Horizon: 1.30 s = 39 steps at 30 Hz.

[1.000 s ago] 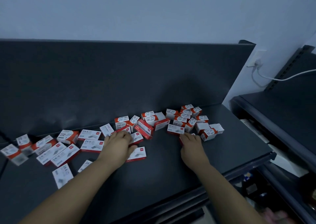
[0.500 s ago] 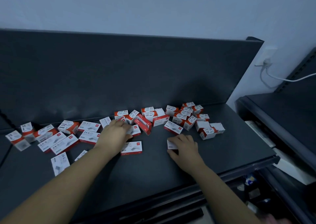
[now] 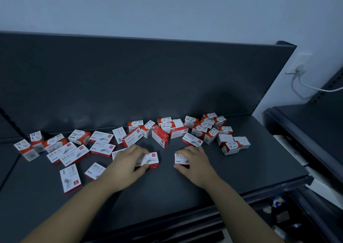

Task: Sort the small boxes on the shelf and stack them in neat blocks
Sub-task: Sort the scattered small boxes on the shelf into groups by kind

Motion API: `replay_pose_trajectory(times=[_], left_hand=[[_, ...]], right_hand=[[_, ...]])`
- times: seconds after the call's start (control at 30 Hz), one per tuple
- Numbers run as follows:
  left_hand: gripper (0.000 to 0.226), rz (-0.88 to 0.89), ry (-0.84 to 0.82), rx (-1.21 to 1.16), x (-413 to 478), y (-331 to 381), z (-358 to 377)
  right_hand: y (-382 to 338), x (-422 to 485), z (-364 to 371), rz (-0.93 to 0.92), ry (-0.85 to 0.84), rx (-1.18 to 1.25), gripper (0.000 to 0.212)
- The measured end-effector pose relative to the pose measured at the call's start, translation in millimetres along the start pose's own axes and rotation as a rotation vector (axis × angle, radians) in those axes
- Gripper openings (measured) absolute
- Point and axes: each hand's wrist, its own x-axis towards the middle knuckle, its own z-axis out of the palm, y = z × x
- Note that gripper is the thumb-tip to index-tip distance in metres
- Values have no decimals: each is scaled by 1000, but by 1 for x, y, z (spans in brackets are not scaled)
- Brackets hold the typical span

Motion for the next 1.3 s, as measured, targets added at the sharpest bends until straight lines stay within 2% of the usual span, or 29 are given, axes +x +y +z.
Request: replay_pose_trajectory(times=[0.13, 0.23, 0.43, 0.67, 0.83, 0.93, 1.03, 1.3], left_hand=[[36, -10, 10, 20, -5, 0, 10], [37, -26, 22, 12, -5, -3, 12], [40, -50, -8, -37, 1, -9, 8], [40, -65, -33, -69, 3, -13, 8], [41, -67, -32, -66, 3, -14, 9], [41, -67, -23, -74, 4, -13, 9], [41, -73, -25, -80, 4, -13, 9], [40, -79, -47, -100, 5, -7, 3]], right_hand=[[4, 9, -11, 76, 47, 79, 42], [11, 24, -21, 143, 134, 23, 39], [22, 45, -28, 206, 41, -79, 44], [22, 47, -24, 244, 78, -77, 43], [17, 37, -32, 159, 98, -32, 44], [16, 25, -34, 80, 8, 166, 50], [16, 12, -28, 28, -85, 165, 50], [21, -9, -19, 6, -55, 306, 47]])
